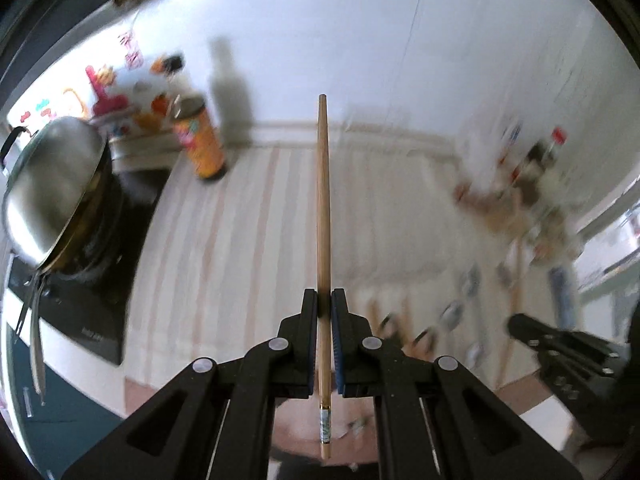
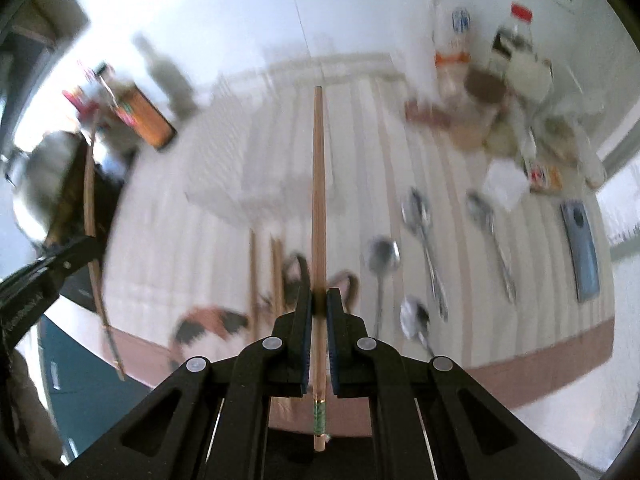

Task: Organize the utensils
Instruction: 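Lift the chopsticks with both tools and carry them over the clear basket, then open both tools to drop the chopsticks into the clear basket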

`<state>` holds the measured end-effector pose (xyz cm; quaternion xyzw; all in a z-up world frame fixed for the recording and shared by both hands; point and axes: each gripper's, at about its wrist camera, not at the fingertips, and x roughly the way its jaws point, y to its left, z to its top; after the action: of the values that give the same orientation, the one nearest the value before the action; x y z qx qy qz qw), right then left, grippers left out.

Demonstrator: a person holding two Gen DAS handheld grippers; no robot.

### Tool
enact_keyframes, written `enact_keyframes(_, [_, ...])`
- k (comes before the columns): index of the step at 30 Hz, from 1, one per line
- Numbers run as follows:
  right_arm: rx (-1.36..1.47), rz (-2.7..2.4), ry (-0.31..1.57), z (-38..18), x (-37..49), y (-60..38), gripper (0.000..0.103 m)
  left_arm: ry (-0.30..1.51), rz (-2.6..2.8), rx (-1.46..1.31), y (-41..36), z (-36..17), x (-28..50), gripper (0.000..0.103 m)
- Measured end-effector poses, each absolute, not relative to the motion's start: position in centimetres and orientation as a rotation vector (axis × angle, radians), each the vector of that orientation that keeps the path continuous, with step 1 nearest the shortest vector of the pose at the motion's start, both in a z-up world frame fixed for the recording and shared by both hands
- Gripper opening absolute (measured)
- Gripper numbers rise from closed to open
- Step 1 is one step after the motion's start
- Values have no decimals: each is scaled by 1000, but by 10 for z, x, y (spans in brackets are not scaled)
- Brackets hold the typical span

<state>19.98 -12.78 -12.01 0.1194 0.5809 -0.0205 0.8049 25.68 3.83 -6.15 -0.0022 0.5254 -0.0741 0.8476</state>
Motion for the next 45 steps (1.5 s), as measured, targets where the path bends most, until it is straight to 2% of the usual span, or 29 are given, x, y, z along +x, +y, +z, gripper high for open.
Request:
enact_keyframes(5, [316,12,1182,-89,257,-154,7,1123,-206,-100,20,-42,314,4])
enact_keyframes(10, [360,70,1201,-91,325,-163,7,1215,-218,-201,9,-58,378,4])
enact_keyframes(17, [366,105,1284,-133,406,-162,7,1396,-189,-314,4,-123,435,4])
enact_keyframes(22, [379,121,1367,-170,431,-155,7,1485,-167,-337,4,-160,452,4])
enact_keyframes(28, [337,163,1473,-208,449,-143,8,1508,-187,-319,4,-165,456,6])
enact_keyframes(30, [321,164,1485,-209,448,-142,13,1469,-147,-258,6,-155,454,7])
enact_keyframes(31, [314,159,1481,-209,447,-144,26,1453,-132,-227,7,-151,453,12])
enact_keyframes(32, [314,155,1475,-207,445,-144,41,1432,-114,-189,7,-146,451,21])
enact_keyframes(33, [315,145,1462,-204,443,-148,46,1404,-94,-150,7,-140,448,27])
enact_keyframes(35, [300,123,1437,-196,440,-152,48,1346,-49,-99,10,-130,442,59])
enact_keyframes(39, [262,79,1379,-173,422,-161,55,1219,24,-30,20,-114,421,83])
enact_keyframes(41, [238,39,1334,-163,412,-167,70,1175,39,-20,22,-109,410,102])
enact_keyframes(45, [209,-34,1239,-145,387,-177,85,1119,55,12,20,-104,392,103])
